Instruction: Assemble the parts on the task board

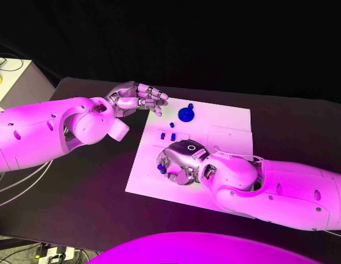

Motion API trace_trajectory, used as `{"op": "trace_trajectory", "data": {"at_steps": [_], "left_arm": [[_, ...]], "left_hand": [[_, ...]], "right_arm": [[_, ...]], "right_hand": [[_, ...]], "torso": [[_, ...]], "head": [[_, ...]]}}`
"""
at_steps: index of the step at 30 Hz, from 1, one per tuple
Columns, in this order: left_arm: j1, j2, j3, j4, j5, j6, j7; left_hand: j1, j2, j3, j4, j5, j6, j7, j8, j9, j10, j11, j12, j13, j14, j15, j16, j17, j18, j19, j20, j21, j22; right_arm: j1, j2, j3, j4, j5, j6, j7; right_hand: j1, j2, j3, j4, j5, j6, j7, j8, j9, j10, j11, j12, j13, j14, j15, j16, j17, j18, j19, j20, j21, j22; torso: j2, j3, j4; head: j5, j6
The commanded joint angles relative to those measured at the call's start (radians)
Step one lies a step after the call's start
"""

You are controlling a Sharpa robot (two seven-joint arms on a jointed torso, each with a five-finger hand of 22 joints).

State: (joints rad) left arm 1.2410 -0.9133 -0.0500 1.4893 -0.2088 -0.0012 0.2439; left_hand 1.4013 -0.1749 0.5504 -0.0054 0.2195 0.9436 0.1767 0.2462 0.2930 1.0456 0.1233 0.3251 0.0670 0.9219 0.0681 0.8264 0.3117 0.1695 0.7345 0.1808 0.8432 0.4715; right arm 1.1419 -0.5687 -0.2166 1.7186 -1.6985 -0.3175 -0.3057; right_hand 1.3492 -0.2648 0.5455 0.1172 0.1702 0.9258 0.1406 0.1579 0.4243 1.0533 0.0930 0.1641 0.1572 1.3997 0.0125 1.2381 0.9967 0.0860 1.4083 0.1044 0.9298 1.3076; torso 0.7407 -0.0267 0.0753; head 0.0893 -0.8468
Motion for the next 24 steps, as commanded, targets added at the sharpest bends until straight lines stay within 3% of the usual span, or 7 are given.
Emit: {"op": "trace_trajectory", "data": {"at_steps": [1, 7, 8, 11, 17, 24], "left_arm": [[0.0, 0.0, 0.001, 0.003, 0.006, 0.018, 0.002], [0.0, 0.0, 0.001, 0.002, 0.006, 0.019, 0.001], [0.0, 0.0, 0.001, 0.002, 0.006, 0.019, 0.001], [0.0, 0.0, 0.001, 0.002, 0.006, 0.019, 0.0], [0.0, 0.0, 0.001, 0.002, 0.006, 0.02, 0.0], [0.0, -0.001, 0.001, 0.001, 0.006, 0.02, 0.001]], "left_hand": [[-0.001, 0.009, -0.006, 0.002, 0.0, 0.001, 0.007, -0.007, 0.001, 0.004, 0.004, -0.002, 0.001, -0.001, 0.005, -0.004, 0.001, 0.011, 0.005, -0.001, -0.002, -0.001], [-0.001, 0.009, -0.006, 0.002, 0.0, 0.001, 0.007, -0.007, 0.001, 0.004, 0.004, -0.002, 0.001, -0.001, 0.005, -0.004, 0.001, 0.011, 0.005, -0.001, -0.002, -0.001], [-0.001, 0.009, -0.006, 0.002, 0.0, 0.001, 0.007, -0.007, 0.001, 0.004, 0.004, -0.002, 0.001, -0.001, 0.005, -0.004, 0.001, 0.011, 0.005, -0.001, -0.002, -0.001], [-0.001, 0.009, -0.006, 0.002, 0.0, 0.001, 0.007, -0.007, 0.001, 0.004, 0.004, -0.002, 0.001, -0.001, 0.005, -0.004, 0.001, 0.011, 0.005, -0.001, -0.002, -0.001], [-0.001, 0.009, -0.006, 0.002, 0.0, 0.001, 0.007, -0.007, 0.001, 0.004, 0.004, -0.002, 0.001, -0.001, 0.005, -0.004, 0.001, 0.011, 0.005, -0.001, -0.002, -0.001], [-0.001, 0.009, -0.006, 0.002, 0.0, 0.001, 0.007, -0.007, 0.001, 0.004, 0.004, -0.002, 0.001, -0.001, 0.005, -0.004, 0.001, 0.011, 0.005, -0.001, -0.002, -0.001]], "right_arm": [[-0.002, -0.002, -0.002, -0.001, 0.001, -0.002, 0.002], [-0.002, -0.005, -0.002, -0.002, -0.001, -0.006, -0.01], [-0.002, -0.006, -0.002, -0.003, -0.001, -0.008, -0.012], [-0.002, -0.008, -0.002, -0.002, -0.002, -0.014, -0.016], [-0.002, -0.022, -0.001, 0.006, -0.002, -0.059, -0.012], [0.012, -0.087, 0.001, 0.055, 0.069, -0.156, 0.03]], "right_hand": [[0.012, -0.004, -0.034, 0.004, -0.007, -0.032, 0.002, -0.019, -0.007, -0.052, 0.012, 0.004, -0.005, -0.03, 0.008, -0.025, -0.044, 0.026, -0.024, 0.009, -0.067, 0.057], [0.051, 0.02, -0.132, 0.021, -0.005, -0.079, 0.002, -0.045, -0.017, -0.132, 0.024, 0.044, -0.01, -0.078, 0.019, -0.052, -0.11, 0.039, -0.055, 0.021, -0.161, 0.031], [0.076, 0.035, -0.188, 0.035, -0.003, -0.083, -0.002, -0.047, -0.017, -0.156, 0.03, 0.071, -0.01, -0.093, 0.026, -0.055, -0.126, 0.043, -0.064, 0.025, -0.184, 0.024], [0.119, 0.048, -0.255, 0.069, 0.0, -0.107, -0.006, -0.059, -0.022, -0.21, 0.035, 0.107, -0.016, -0.124, 0.03, -0.07, -0.175, 0.051, -0.083, 0.032, -0.25, 0.005], [0.151, 0.053, -0.286, 0.1, 0.006, -0.11, -0.003, -0.059, -0.023, -0.229, 0.035, 0.145, -0.018, -0.131, 0.03, -0.068, -0.191, 0.053, -0.083, 0.034, -0.263, 0.001], [0.176, 0.05, -0.271, 0.128, 0.023, -0.084, 0.02, -0.047, -0.022, -0.182, 0.018, 0.215, -0.018, -0.102, 0.016, -0.044, -0.175, 0.045, -0.053, 0.022, -0.205, 0.019]], "torso": [[0.0, -0.0001, -0.0005], [0.0, -0.0004, 0.0001], [0.0, -0.0004, 0.0002], [0.0, -0.0004, 0.0006], [-0.001, -0.0006, 0.0004], [-0.002, -0.0005, -0.0026]], "head": [[-0.001, 0.0], [-0.003, 0.0], [-0.003, 0.0], [-0.004, -0.001], [-0.006, 0.001], [-0.013, 0.007]]}}
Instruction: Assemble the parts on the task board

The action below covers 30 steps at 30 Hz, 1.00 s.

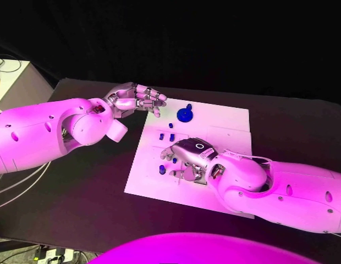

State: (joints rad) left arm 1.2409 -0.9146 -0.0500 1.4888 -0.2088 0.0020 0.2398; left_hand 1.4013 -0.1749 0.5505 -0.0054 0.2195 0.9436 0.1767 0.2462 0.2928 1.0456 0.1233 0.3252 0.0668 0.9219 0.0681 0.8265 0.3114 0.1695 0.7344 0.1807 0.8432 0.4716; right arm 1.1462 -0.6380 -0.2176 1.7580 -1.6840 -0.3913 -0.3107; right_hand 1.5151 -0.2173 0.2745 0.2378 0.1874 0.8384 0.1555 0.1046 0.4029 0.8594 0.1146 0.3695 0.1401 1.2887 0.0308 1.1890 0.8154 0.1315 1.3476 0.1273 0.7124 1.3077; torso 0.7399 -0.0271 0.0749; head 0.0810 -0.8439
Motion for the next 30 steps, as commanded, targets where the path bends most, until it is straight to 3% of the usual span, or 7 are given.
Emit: {"op": "trace_trajectory", "data": {"at_steps": [1, 14, 16, 18, 21, 23, 30], "left_arm": [[0.0, 0.001, 0.001, 0.001, 0.006, 0.016, 0.006], [-0.009, 0.0, 0.0, -0.01, 0.013, 0.008, 0.013], [-0.011, 0.0, 0.0, -0.011, 0.014, 0.008, 0.014], [-0.013, 0.0, 0.0, -0.011, 0.014, 0.008, 0.014], [-0.017, 0.002, 0.0, -0.012, 0.015, 0.008, 0.015], [-0.018, 0.002, 0.0, -0.012, 0.016, 0.007, 0.015], [-0.022, 0.002, -0.001, -0.01, 0.016, 0.002, 0.016]], "left_hand": [[-0.001, 0.009, -0.006, 0.002, 0.0, 0.001, 0.007, -0.007, 0.001, 0.004, 0.004, -0.002, 0.002, -0.001, 0.005, -0.004, 0.001, 0.011, 0.005, -0.001, -0.002, -0.001], [-0.001, 0.009, -0.007, 0.003, 0.0, 0.001, 0.007, -0.008, 0.001, 0.005, 0.005, -0.005, 0.002, -0.001, 0.005, -0.005, 0.002, 0.011, 0.006, -0.001, -0.005, -0.002], [-0.001, 0.009, -0.007, 0.003, 0.0, 0.001, 0.007, -0.008, 0.001, 0.005, 0.005, -0.005, 0.002, -0.001, 0.005, -0.005, 0.002, 0.011, 0.006, -0.001, -0.005, -0.002], [-0.001, 0.009, -0.007, 0.003, 0.0, 0.001, 0.007, -0.008, 0.001, 0.005, 0.005, -0.005, 0.002, -0.001, 0.005, -0.005, 0.002, 0.011, 0.006, -0.001, -0.005, -0.002], [-0.001, 0.009, -0.007, 0.003, 0.0, 0.001, 0.007, -0.008, 0.001, 0.005, 0.005, -0.005, 0.002, -0.001, 0.005, -0.005, 0.002, 0.011, 0.006, -0.001, -0.005, -0.002], [-0.001, 0.009, -0.007, 0.003, 0.0, 0.001, 0.007, -0.008, 0.001, 0.005, 0.005, -0.005, 0.002, -0.001, 0.005, -0.005, 0.002, 0.011, 0.006, -0.001, -0.005, -0.002], [-0.001, 0.009, -0.007, 0.003, 0.0, 0.001, 0.007, -0.008, 0.001, 0.005, 0.005, -0.005, 0.002, -0.001, 0.005, -0.005, 0.002, 0.011, 0.006, -0.001, -0.005, -0.002]], "right_arm": [[0.015, -0.035, 0.004, 0.026, 0.088, -0.094, 0.048], [0.128, -0.29, 0.015, 0.114, 0.591, -0.065, 0.207], [0.139, -0.336, 0.015, 0.112, 0.655, -0.043, 0.197], [0.145, -0.369, 0.015, 0.108, 0.694, -0.024, 0.179], [0.15, -0.426, 0.013, 0.112, 0.744, 0.034, 0.12], [0.151, -0.462, 0.01, 0.121, 0.754, 0.061, 0.082], [0.128, -0.539, 0.003, 0.154, 0.651, 0.099, -0.04]], "right_hand": [[0.007, -0.001, 0.007, 0.017, 0.007, 0.019, 0.005, 0.013, 0.001, 0.03, -0.008, 0.022, -0.003, 0.018, -0.007, 0.011, 0.011, -0.002, 0.015, -0.004, 0.026, 0.023], [-0.073, -0.014, 0.044, 0.047, -0.033, 0.153, -0.02, 0.082, 0.012, 0.337, -0.066, 0.233, 0.11, 0.122, -0.055, 0.101, 0.158, -0.04, 0.102, -0.046, 0.28, 0.106], [-0.093, 0.0, 0.029, 0.035, 0.003, 0.171, -0.049, 0.121, 0.037, 0.321, -0.098, 0.43, 0.315, 0.185, -0.078, 0.179, 0.313, -0.059, 0.137, -0.069, 0.391, 0.142], [-0.134, 0.009, 0.01, 0.047, 0.026, 0.189, -0.059, 0.164, 0.068, 0.478, -0.098, 0.831, 0.854, 0.214, -0.085, 0.24, 0.445, -0.073, 0.158, -0.076, 0.497, 0.176], [-0.217, 0.026, -0.021, 0.051, 0.053, 0.181, -0.065, 0.213, 0.113, 0.561, -0.104, 1.02, 1.139, 0.233, -0.087, 0.28, 0.532, -0.087, 0.174, -0.079, 0.585, 0.204], [-0.272, 0.034, -0.051, 0.051, 0.122, 0.174, -0.071, 0.237, 0.139, 0.594, -0.107, 1.072, 1.222, 0.241, -0.089, 0.299, 0.572, -0.094, 0.182, -0.082, 0.631, 0.214], [-0.325, 0.045, -0.092, 0.054, 0.103, 0.167, -0.073, 0.244, 0.152, 0.662, -0.108, 1.149, 1.349, 0.268, -0.091, 0.356, 0.694, -0.105, 0.195, -0.085, 0.702, 0.228]], "torso": [[-0.002, 0.0001, -0.003], [-0.017, 0.0069, -0.0252], [-0.02, 0.0072, -0.0291], [-0.023, 0.0071, -0.0321], [-0.027, 0.0073, -0.0356], [-0.028, 0.0074, -0.0362], [-0.03, 0.0066, -0.0392]], "head": [[-0.006, 0.006], [-0.071, 0.039], [-0.089, 0.043], [-0.104, 0.042], [-0.125, 0.038], [-0.136, 0.035], [-0.153, 0.026]]}}
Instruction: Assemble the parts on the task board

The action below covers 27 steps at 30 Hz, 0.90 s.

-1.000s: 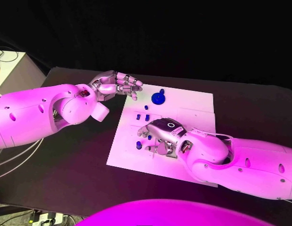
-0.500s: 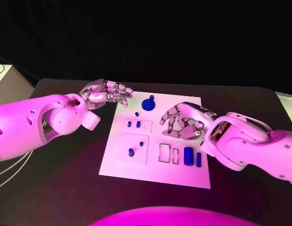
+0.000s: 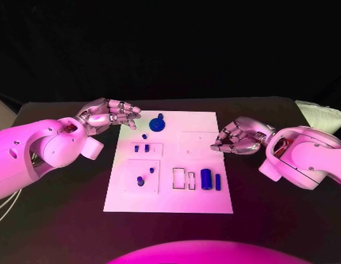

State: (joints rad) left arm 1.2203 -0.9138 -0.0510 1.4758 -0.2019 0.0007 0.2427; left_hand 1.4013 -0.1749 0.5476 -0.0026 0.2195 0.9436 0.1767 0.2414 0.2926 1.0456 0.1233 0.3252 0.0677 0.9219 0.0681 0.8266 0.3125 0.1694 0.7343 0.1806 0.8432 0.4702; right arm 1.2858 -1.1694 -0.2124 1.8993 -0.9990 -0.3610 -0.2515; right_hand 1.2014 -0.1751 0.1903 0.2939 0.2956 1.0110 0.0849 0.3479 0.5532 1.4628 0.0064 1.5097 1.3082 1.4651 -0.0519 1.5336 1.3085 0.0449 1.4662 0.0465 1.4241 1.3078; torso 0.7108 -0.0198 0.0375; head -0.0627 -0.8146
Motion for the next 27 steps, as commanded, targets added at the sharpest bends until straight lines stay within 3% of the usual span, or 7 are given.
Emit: {"op": "trace_trajectory", "data": {"at_steps": [1, 8, 13, 18, 27], "left_arm": [[-0.002, 0.001, 0.0, 0.004, 0.01, 0.003, 0.013], [-0.004, -0.001, 0.0, 0.009, 0.01, 0.004, 0.014], [-0.006, -0.004, 0.0, 0.01, 0.01, 0.004, 0.014], [-0.006, -0.005, 0.0, 0.012, 0.01, 0.005, 0.013], [-0.007, -0.009, 0.0, 0.013, 0.01, 0.007, 0.013]], "left_hand": [[-0.001, 0.009, -0.004, 0.0, 0.0, 0.001, 0.007, -0.003, 0.001, 0.005, 0.005, -0.005, 0.001, -0.001, 0.005, -0.005, 0.001, 0.011, 0.006, -0.001, -0.005, -0.001], [-0.001, 0.01, -0.005, 0.001, 0.0, 0.002, 0.007, -0.003, 0.002, 0.006, 0.005, -0.007, 0.001, -0.001, 0.005, -0.005, 0.002, 0.011, 0.006, -0.001, -0.006, -0.002], [-0.001, 0.01, -0.005, 0.001, 0.0, 0.002, 0.007, -0.003, 0.002, 0.006, 0.005, -0.007, 0.001, -0.001, 0.005, -0.005, 0.002, 0.011, 0.006, -0.001, -0.006, -0.002], [-0.001, 0.01, -0.005, 0.001, 0.0, 0.002, 0.007, -0.003, 0.002, 0.006, 0.005, -0.007, 0.001, -0.001, 0.005, -0.005, 0.002, 0.011, 0.006, -0.001, -0.006, -0.002], [-0.001, 0.01, -0.005, 0.001, 0.0, 0.002, 0.007, -0.003, 0.002, 0.006, 0.005, -0.007, 0.001, -0.001, 0.005, -0.005, 0.002, 0.011, 0.006, -0.001, -0.006, -0.002]], "right_arm": [[-0.021, -0.014, -0.003, 0.019, -0.055, 0.068, -0.116], [-0.067, -0.017, -0.006, 0.047, -0.145, 0.062, -0.185], [-0.096, -0.001, -0.008, 0.055, -0.191, 0.048, -0.213], [-0.12, 0.021, -0.01, 0.055, -0.23, 0.03, -0.238], [-0.136, 0.054, -0.012, 0.054, -0.272, -0.01, -0.265]], "right_hand": [[-0.012, 0.003, -0.012, -0.002, -0.007, -0.004, -0.003, 0.001, 0.002, 0.064, -0.001, 0.015, 0.189, 0.096, -0.009, 0.019, 0.22, -0.016, 0.074, -0.004, -0.021, 0.225], [-0.024, 0.001, -0.048, -0.002, -0.03, -0.006, -0.002, -0.005, -0.002, 0.081, 0.001, 0.032, 0.219, 0.106, -0.008, 0.037, 0.262, -0.02, 0.077, -0.004, 0.0, 0.229], [-0.027, 0.01, -0.096, -0.001, -0.044, -0.003, -0.001, -0.011, -0.008, 0.097, 0.002, 0.049, 0.245, 0.106, -0.006, 0.037, 0.262, -0.027, 0.085, -0.002, 0.046, 0.24], [-0.026, 0.02, -0.129, -0.001, -0.05, -0.002, -0.001, -0.014, -0.011, 0.101, 0.003, 0.053, 0.251, 0.106, -0.005, 0.037, 0.262, -0.029, 0.087, -0.001, 0.058, 0.242], [-0.028, 0.032, -0.164, 0.0, -0.052, 0.001, 0.0, -0.016, -0.014, 0.102, 0.003, 0.054, 0.254, 0.106, -0.004, 0.037, 0.262, -0.031, 0.089, 0.0, 0.068, 0.244]], "torso": [[-0.001, -0.0009, -0.0014], [-0.001, -0.0016, 0.0015], [-0.001, -0.0038, -0.0007], [0.001, -0.0028, 0.0012], [0.002, -0.002, 0.0014]], "head": [[-0.011, -0.006], [-0.016, -0.013], [-0.017, -0.015], [-0.022, -0.015], [-0.02, -0.018]]}}
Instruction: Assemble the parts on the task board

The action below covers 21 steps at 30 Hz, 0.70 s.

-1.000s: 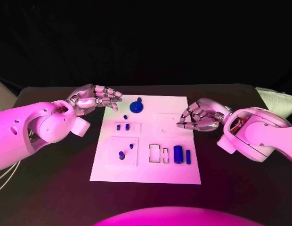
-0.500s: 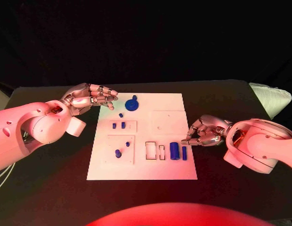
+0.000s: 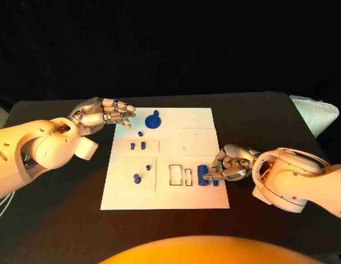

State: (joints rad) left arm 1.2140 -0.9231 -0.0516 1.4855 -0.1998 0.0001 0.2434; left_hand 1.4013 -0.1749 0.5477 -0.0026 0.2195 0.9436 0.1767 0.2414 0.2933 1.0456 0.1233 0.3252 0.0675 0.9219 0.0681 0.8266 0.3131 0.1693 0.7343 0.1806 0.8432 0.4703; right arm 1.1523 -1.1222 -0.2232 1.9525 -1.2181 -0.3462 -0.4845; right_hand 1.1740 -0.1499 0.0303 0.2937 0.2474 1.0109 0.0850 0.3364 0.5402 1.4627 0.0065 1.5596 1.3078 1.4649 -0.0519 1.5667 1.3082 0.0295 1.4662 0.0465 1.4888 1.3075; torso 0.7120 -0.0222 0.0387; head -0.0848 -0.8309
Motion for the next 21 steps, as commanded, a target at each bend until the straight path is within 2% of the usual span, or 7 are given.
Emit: {"op": "trace_trajectory", "data": {"at_steps": [1, 12, 21], "left_arm": [[-0.001, 0.0, 0.001, 0.003, 0.008, 0.008, 0.012], [-0.001, -0.002, 0.0, 0.004, 0.008, 0.009, 0.011], [-0.001, -0.004, 0.0, 0.005, 0.008, 0.01, 0.009]], "left_hand": [[-0.001, 0.01, -0.005, 0.001, 0.0, 0.001, 0.007, -0.003, 0.001, 0.006, 0.005, -0.007, 0.001, -0.001, 0.005, -0.005, 0.001, 0.012, 0.006, -0.001, -0.006, -0.002], [-0.002, 0.01, -0.006, 0.002, 0.0, 0.002, 0.007, -0.003, 0.001, 0.006, 0.005, -0.008, 0.002, -0.001, 0.005, -0.005, 0.002, 0.012, 0.007, -0.001, -0.007, -0.003], [-0.003, 0.01, -0.006, 0.003, 0.0, 0.002, 0.007, -0.004, 0.001, 0.007, 0.005, -0.009, 0.002, -0.001, 0.005, -0.005, 0.002, 0.011, 0.007, 0.0, -0.008, -0.003]], "right_arm": [[-0.004, 0.011, -0.001, 0.0, -0.052, -0.026, -0.033], [-0.017, 0.051, -0.003, -0.014, -0.07, -0.027, -0.043], [-0.024, 0.09, -0.003, -0.048, -0.097, -0.004, -0.055]], "right_hand": [[-0.001, 0.007, -0.004, 0.0, -0.004, 0.001, 0.0, -0.004, -0.001, 0.102, 0.003, 0.004, 0.254, 0.106, -0.004, 0.004, 0.263, -0.015, 0.089, 0.0, 0.003, 0.245], [-0.002, 0.012, -0.013, 0.0, -0.004, 0.001, 0.0, -0.005, -0.002, 0.101, 0.003, 0.003, 0.252, 0.106, -0.004, 0.004, 0.263, -0.015, 0.089, 0.0, 0.002, 0.244], [-0.008, 0.022, -0.043, 0.0, -0.006, -0.003, 0.002, -0.008, -0.004, 0.096, 0.005, -0.002, 0.246, 0.106, -0.002, 0.004, 0.263, -0.014, 0.087, 0.002, -0.005, 0.243]], "torso": [[0.001, 0.0006, 0.0001], [0.002, 0.0003, 0.0], [0.002, -0.0002, 0.0002]], "head": [[0.002, -0.002], [0.006, -0.007], [0.008, -0.011]]}}
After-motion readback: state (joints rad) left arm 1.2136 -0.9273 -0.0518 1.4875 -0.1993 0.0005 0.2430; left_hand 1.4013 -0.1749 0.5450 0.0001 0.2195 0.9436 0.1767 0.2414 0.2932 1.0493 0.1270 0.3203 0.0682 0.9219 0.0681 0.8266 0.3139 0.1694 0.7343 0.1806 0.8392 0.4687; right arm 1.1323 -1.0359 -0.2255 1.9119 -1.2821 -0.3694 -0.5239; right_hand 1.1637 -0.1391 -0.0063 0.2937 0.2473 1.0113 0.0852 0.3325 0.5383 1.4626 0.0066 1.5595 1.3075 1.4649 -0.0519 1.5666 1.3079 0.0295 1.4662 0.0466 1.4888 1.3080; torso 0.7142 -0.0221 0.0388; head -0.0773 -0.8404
